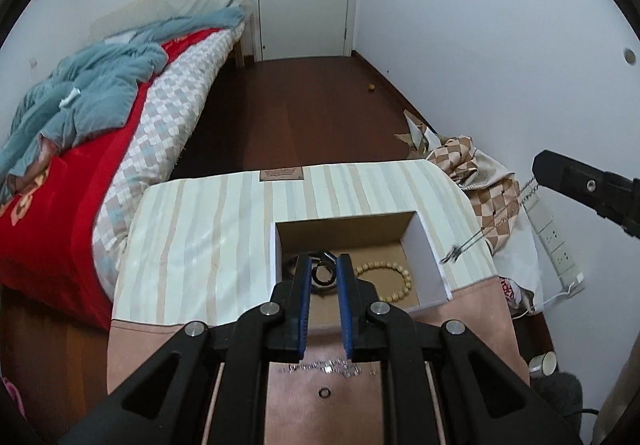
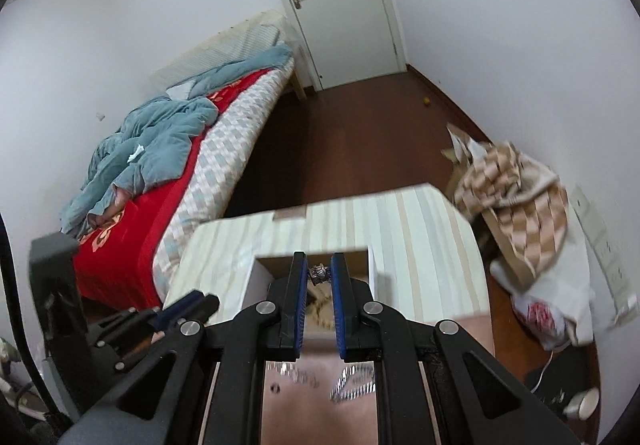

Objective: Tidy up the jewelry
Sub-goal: 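Carry the necklace and ring into the box and open both grippers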

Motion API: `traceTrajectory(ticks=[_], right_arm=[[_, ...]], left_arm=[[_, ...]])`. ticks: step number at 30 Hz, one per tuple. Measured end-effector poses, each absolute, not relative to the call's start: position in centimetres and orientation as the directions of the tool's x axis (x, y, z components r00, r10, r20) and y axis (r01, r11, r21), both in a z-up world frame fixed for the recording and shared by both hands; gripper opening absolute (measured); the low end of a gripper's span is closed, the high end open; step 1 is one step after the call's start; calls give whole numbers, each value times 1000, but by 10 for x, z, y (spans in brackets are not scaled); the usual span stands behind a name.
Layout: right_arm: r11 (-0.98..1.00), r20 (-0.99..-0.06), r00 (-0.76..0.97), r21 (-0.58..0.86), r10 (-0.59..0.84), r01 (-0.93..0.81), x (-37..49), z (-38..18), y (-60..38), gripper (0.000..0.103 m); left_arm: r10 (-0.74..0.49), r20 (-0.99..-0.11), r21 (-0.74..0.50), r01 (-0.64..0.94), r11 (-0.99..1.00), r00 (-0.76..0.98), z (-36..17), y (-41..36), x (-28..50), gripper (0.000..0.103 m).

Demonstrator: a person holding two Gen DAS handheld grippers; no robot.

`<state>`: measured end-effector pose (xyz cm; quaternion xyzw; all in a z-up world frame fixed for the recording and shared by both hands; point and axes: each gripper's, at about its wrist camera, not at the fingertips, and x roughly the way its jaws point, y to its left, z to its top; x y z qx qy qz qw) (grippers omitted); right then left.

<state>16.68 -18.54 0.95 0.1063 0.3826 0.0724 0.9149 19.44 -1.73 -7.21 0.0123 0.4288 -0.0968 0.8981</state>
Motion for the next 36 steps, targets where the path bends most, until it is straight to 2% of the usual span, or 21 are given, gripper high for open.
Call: traceTrajectory(ticks=[4,12,20,22,23,24,26,29,31,32,33,36], right_arm=[[966,-725,649,252,231,-62,206,-7,-181,12],[971,-836,500,232,226,-50,269,-89,-175,12],[974,-889,400,219,225,-61,288,-132,-176,13],[974,-897,381,216,223,-63,288,-136,-177,14],[974,-898,377,219,227,-64,287,-136,-178,20],[973,-898,376,221,229,-65,285,-136,-179,34],[975,-894,391,209,220,-72,279,-132,-178,51],[980,-893,405,181,197,-78,269,-125,-175,53],[986,-898,405,152,169,-74,262,-122,-172,56],[989,-900,408,136,151,-65,258,-120,-171,62],[991,-903,410,119,131,-56,254,-120,-171,66],[999,-912,408,37,44,-23,245,-122,-168,86]], left_arm=[[-215,-820,-141,176,974,530,-93,-9,225,10],[-255,-876,-198,178,964,410,-132,-9,275,10],[-266,-901,-220,165,961,344,-143,-15,303,14],[-248,-899,-204,157,966,360,-139,-14,303,35],[-237,-899,-193,151,969,369,-138,-13,303,65],[-228,-895,-186,145,972,382,-136,-10,302,84],[-208,-894,-169,130,977,397,-134,-6,302,86],[-155,-896,-120,109,987,416,-132,3,294,86],[-109,-898,-80,86,993,426,-134,10,287,92],[-88,-898,-63,73,995,431,-135,15,283,97],[-72,-897,-49,63,997,435,-137,18,280,98],[-10,-891,6,32,999,454,-140,27,268,100]])
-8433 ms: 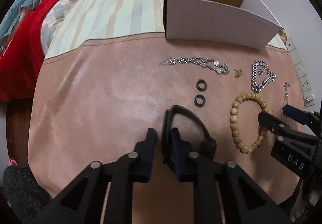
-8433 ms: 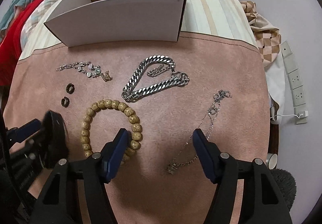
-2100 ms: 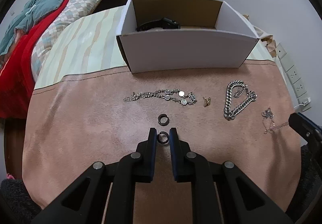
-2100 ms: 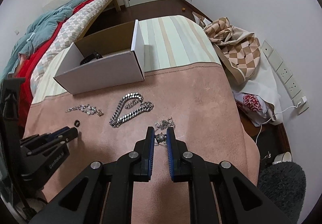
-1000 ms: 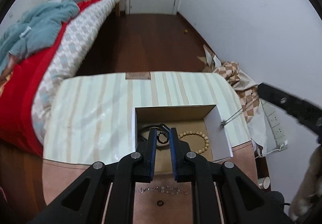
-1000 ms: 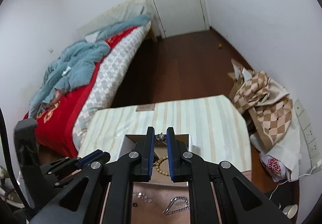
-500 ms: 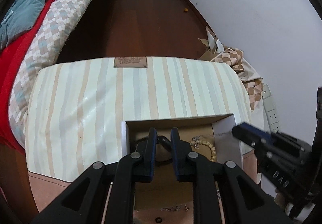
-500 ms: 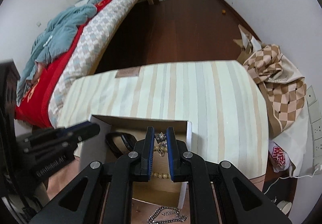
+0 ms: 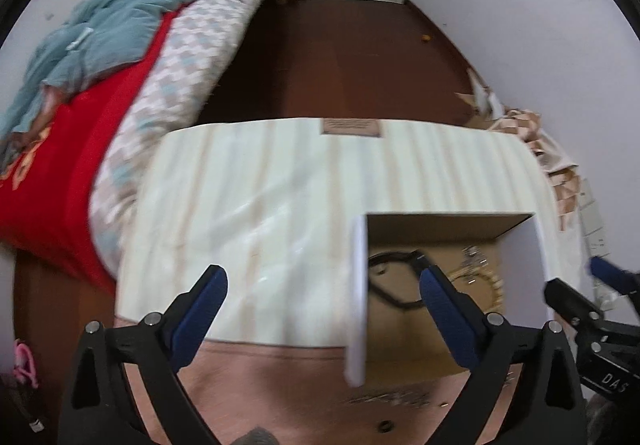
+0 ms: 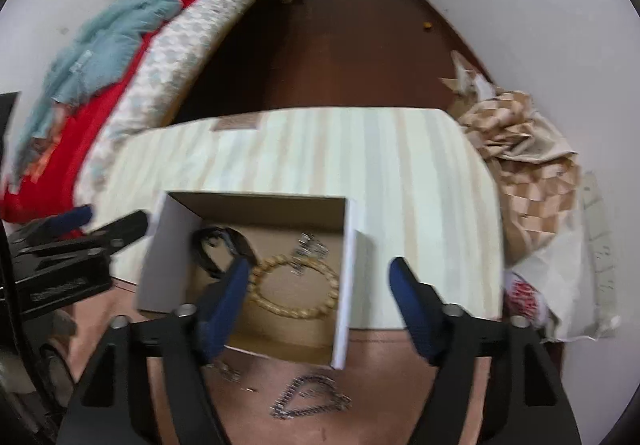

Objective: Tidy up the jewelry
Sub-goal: 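Carry the necklace and ring into the box and open both grippers, then lift both grippers out of the box back over the table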

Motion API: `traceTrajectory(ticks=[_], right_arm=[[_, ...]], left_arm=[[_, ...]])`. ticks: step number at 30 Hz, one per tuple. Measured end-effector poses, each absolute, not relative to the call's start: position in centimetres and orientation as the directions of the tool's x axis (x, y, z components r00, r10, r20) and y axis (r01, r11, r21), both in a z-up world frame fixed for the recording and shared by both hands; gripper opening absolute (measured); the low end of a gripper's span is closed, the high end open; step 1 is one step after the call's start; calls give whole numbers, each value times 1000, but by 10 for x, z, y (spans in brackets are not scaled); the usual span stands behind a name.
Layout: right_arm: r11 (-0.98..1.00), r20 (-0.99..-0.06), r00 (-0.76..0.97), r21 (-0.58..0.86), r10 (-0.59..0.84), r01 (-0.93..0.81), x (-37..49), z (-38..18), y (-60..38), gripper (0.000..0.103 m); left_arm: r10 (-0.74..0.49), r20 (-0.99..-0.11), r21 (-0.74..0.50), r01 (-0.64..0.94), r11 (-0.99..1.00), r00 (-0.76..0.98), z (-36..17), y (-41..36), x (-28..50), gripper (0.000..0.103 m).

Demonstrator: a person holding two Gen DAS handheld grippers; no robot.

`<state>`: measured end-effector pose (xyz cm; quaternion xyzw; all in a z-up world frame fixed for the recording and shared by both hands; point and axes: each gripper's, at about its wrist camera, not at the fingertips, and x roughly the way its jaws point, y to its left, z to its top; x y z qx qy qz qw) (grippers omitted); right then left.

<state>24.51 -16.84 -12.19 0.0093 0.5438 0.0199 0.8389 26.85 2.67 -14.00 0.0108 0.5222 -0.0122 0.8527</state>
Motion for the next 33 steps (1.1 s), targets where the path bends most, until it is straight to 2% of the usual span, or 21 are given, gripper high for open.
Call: traceTrajectory(ticks=[3,16,33], right_arm=[[999,-915,401,-32,-30,2,237,-128,-165,98],[998,-911,407,-50,-61,36,208,-121,-157,99],[997,-839,539,-49,-76,63,140,-47,-156,99]], left_arm=[[30,-878,45,19,999,478,-141,31,256,103],[78,-830,99,7,995,552,-116,29,215,103],[72,-756,80,-17,997,650,-61,30,149,103]])
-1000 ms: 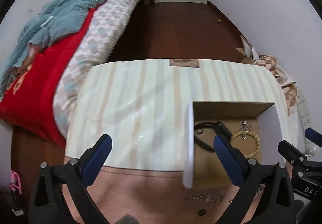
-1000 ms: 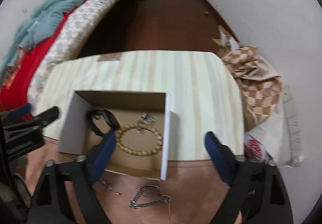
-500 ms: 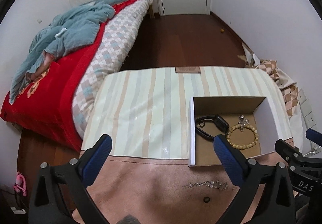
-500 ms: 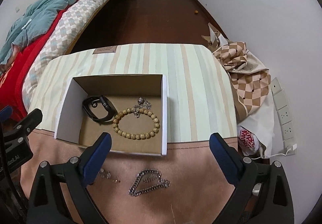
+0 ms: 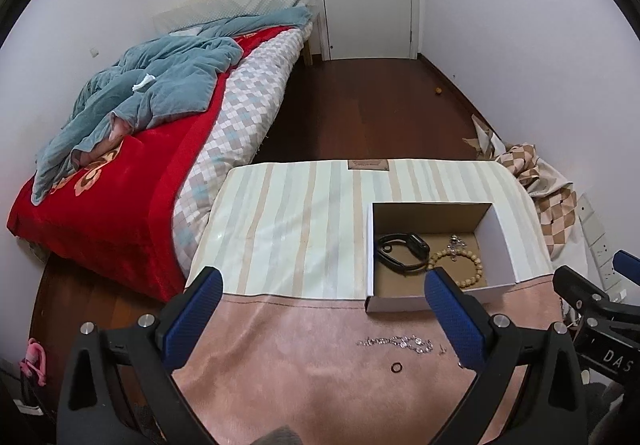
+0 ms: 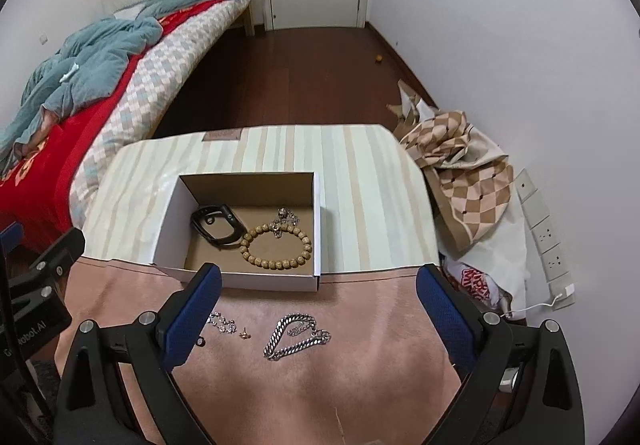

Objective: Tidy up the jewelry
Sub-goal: 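Lift both grippers out of the box back over the table, then grasp the thick silver curb chain with the right gripper while the left gripper grasps the second black ring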

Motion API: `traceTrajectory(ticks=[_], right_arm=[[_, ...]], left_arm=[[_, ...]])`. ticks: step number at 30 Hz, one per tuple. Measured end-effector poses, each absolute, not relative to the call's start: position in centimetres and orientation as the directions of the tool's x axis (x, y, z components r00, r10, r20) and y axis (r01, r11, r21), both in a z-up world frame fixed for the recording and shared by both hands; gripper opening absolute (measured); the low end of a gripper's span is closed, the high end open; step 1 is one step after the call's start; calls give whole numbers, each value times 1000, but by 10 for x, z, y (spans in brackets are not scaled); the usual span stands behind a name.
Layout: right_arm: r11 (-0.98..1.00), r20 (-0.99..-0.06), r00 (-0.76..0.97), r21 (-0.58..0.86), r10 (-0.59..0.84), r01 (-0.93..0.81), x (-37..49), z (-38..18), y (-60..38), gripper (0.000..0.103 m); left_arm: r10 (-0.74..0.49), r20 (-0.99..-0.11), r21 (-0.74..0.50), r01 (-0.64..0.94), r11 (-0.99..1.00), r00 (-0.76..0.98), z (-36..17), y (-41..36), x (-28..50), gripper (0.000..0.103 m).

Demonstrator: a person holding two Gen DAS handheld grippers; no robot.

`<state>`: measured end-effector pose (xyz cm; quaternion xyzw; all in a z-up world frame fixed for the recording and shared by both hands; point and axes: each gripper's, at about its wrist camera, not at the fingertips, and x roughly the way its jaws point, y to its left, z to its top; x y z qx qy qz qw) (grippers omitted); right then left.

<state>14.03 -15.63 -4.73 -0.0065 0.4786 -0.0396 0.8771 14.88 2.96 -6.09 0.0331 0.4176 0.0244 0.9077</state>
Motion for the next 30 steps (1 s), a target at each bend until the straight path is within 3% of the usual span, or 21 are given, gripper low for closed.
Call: traceTrajectory(ticks=[12,19,23,28,30], right_arm=[[998,-828,559,-6,-44,70,99,-33,-162,99],[993,-901,431,4,-49,121,94,-124,-189,99],[992,-920,390,22,-30,128,102,-175,-198,77],[990,-918,395,31,-27,139,116,-209,-201,75],[990,-925,380,25,-31,140,123,-218,-199,69]], left_arm=[[57,-761,57,-21,998,646,-63,32,118,103],[124,-847,121,-39,992,517,-153,32,123,103],[143,-890,131,-57,990,432,-194,39,132,103],[144,-908,126,-71,989,393,-215,44,138,103],[142,-911,126,-68,990,388,-218,42,140,103]])
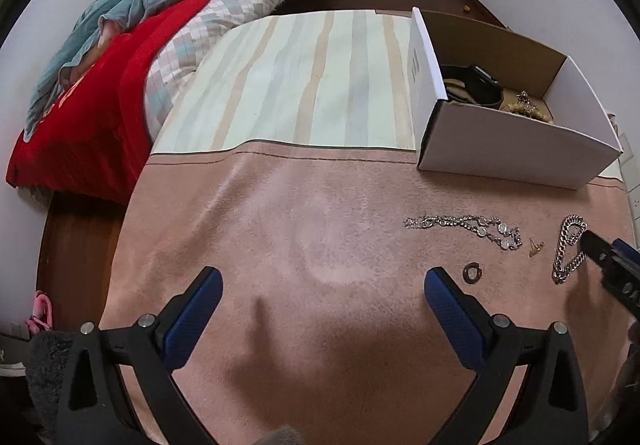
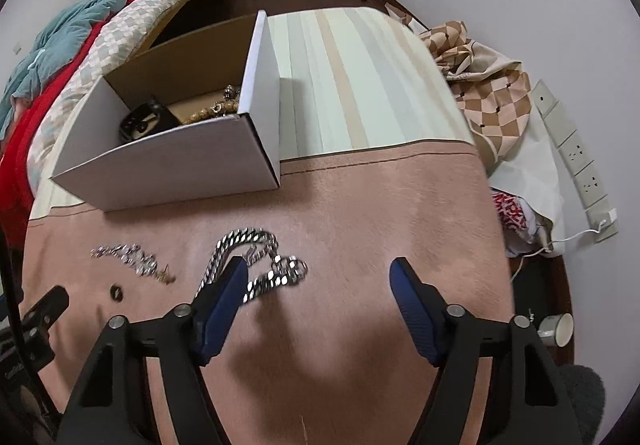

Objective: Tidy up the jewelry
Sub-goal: 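Grasp the thick silver curb chain with the right gripper while the left gripper grasps the second black ring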

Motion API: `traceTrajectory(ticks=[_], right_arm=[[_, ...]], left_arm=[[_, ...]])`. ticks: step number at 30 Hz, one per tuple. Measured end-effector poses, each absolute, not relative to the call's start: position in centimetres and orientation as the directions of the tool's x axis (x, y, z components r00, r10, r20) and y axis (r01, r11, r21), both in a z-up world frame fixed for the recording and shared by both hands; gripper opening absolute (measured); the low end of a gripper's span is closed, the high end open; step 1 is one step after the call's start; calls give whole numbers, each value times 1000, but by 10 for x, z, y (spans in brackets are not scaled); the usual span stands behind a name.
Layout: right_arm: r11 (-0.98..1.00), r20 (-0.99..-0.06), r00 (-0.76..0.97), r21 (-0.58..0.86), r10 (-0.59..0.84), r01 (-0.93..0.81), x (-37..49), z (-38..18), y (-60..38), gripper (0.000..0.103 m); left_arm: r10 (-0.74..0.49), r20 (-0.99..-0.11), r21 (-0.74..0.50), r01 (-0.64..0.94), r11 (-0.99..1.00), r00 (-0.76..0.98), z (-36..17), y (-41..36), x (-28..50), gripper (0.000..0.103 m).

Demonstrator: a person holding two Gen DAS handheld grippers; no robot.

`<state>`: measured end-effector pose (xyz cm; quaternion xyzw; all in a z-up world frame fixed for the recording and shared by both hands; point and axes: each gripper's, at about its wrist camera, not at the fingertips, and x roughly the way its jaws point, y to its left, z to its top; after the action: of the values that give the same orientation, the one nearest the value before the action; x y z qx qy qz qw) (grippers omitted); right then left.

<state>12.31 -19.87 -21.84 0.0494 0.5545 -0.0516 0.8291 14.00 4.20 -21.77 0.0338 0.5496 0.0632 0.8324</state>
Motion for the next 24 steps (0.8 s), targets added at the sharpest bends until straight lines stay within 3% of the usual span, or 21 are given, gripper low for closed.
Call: traceTrajectory(ticks=[5,7,8,16,21,24], right_arm=[[995,-916,394,-47,-79,91,122,-222,-185,60],[996,-913,400,-55,-76,64,120,-218,-183,30],[996,-916,393,-66,-83,56,119,-217,-181,8],[994,-925,378,9,-34,110,106,-211,-197,8],[990,-923,383,26,-29,137,101,-210,-204,8],[989,-918,395,30,-29,143,102,-206,-206,8]], left_arm=[[115,-917,114,-26,993,381,-225,29,142,103],[91,-921,94,-9,995,380,-226,21,142,103],[79,-922,86,0,996,380,-226,17,142,102],[-11,-917,33,104,994,398,-222,-15,139,100],[-19,-929,32,131,991,369,-231,-27,139,67],[-27,-932,23,132,991,361,-234,-27,138,59]])
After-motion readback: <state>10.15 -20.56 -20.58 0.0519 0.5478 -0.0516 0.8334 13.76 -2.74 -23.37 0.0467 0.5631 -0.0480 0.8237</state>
